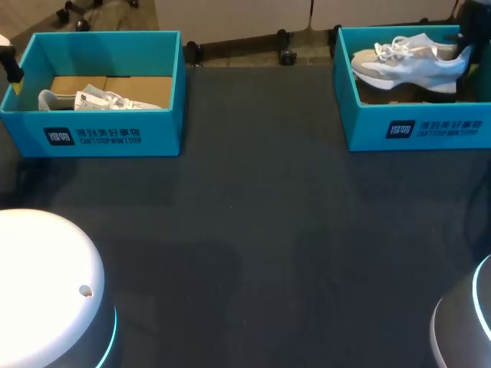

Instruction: Take the shoe out of the shoebox, open the shoe tongue, remove and reinsert the insole, then place the shoe into the shoebox

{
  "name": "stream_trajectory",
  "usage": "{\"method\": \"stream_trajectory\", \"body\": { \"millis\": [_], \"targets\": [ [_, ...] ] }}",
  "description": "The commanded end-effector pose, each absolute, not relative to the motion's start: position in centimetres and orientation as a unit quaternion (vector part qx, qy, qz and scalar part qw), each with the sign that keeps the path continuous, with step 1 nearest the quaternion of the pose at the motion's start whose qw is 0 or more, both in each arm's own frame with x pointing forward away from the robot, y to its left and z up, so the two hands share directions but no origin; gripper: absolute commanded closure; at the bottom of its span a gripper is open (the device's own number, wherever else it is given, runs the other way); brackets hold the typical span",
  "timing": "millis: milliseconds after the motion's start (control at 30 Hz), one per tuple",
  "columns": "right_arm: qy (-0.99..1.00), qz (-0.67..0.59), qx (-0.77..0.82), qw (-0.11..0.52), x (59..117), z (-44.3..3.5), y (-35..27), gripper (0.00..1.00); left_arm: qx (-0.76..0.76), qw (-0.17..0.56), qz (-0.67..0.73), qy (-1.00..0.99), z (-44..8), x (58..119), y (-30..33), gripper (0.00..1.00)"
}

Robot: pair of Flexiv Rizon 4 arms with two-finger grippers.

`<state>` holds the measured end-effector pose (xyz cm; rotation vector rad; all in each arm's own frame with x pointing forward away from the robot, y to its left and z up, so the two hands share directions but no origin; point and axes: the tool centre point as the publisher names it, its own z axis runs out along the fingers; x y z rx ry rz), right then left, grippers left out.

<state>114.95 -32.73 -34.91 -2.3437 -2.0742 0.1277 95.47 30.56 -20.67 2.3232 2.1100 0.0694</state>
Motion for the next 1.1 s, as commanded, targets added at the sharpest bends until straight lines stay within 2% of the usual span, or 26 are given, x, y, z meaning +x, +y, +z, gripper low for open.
{"method": "stream_trajectory", "body": {
  "millis": [33,667,1100],
  "targets": [
    [-0.658,0.039,-0.752,-0.010,114.5,-31.4,-32.8,1.00,0.740,0.001,0.023,0.672,-20.6,95.5,30.6,0.00],
    [-0.658,0.041,-0.749,-0.057,113.7,-22.9,-33.0,1.00,0.740,0.001,0.023,0.672,-20.6,95.5,30.6,0.00],
    [-0.664,0.046,-0.744,-0.068,109.6,-17.3,-29.7,1.00,0.740,0.001,0.023,0.672,-20.6,95.5,30.6,0.00]
  ]
}}
